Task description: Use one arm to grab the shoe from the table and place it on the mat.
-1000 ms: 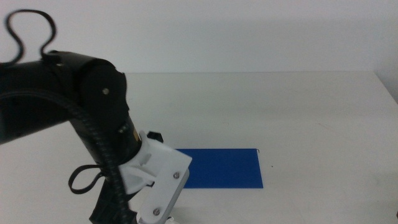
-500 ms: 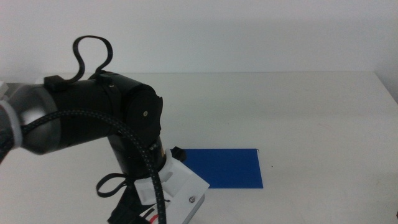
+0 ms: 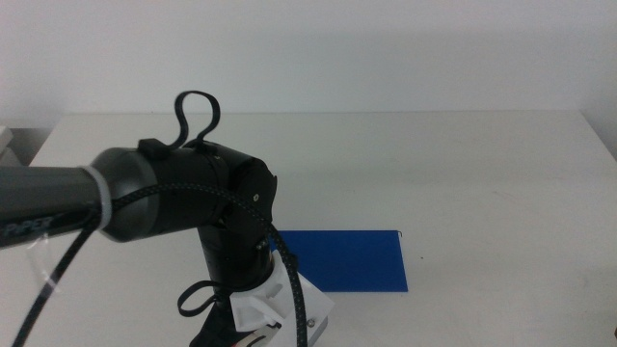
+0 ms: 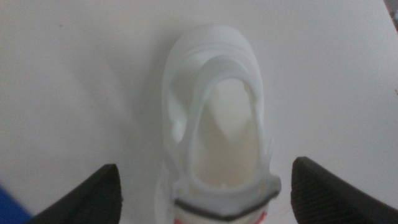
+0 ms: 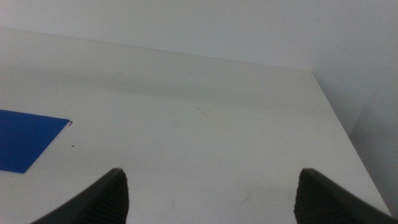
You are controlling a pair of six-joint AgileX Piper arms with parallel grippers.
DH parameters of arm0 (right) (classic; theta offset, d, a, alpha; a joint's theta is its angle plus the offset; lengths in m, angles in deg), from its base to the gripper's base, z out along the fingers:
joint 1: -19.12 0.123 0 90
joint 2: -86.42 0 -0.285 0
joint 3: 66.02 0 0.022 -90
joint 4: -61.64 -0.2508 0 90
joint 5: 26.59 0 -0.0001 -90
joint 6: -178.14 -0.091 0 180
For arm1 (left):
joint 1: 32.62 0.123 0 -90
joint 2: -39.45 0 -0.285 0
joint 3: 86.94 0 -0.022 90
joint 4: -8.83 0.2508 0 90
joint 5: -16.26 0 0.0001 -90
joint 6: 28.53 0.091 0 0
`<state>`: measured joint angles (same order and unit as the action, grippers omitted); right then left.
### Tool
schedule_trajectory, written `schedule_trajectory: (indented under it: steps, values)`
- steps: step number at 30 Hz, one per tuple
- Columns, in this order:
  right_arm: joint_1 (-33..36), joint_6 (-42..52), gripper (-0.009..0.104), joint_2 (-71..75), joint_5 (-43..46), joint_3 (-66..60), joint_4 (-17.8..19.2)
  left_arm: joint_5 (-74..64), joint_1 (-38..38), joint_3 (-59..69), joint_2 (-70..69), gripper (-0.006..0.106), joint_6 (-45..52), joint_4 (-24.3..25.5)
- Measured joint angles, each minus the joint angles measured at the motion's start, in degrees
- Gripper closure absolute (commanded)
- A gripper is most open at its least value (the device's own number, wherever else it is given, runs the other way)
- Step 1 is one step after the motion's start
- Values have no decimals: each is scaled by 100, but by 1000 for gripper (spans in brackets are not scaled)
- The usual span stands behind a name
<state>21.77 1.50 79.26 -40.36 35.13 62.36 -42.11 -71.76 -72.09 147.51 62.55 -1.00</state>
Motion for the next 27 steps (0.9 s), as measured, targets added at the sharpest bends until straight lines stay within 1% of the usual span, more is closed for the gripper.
schedule_trajectory:
  steps: [6,13,17,18,22,27]
  values:
    - [0,0,17,0,0,0,0,0,0,0,200,7,0,-118]
    - [0,0,17,0,0,0,0,0,0,0,394,7,1,-136]
    - [0,0,17,0,0,0,0,0,0,0,494,9,1,-136]
    - [0,0,17,0,0,0,0,0,0,-5,498,14,6,-136]
    - [0,0,17,0,0,0,0,-23,0,-5,498,25,6,-136]
    - [0,0,17,0,0,0,0,-247,0,-5,498,36,6,-136]
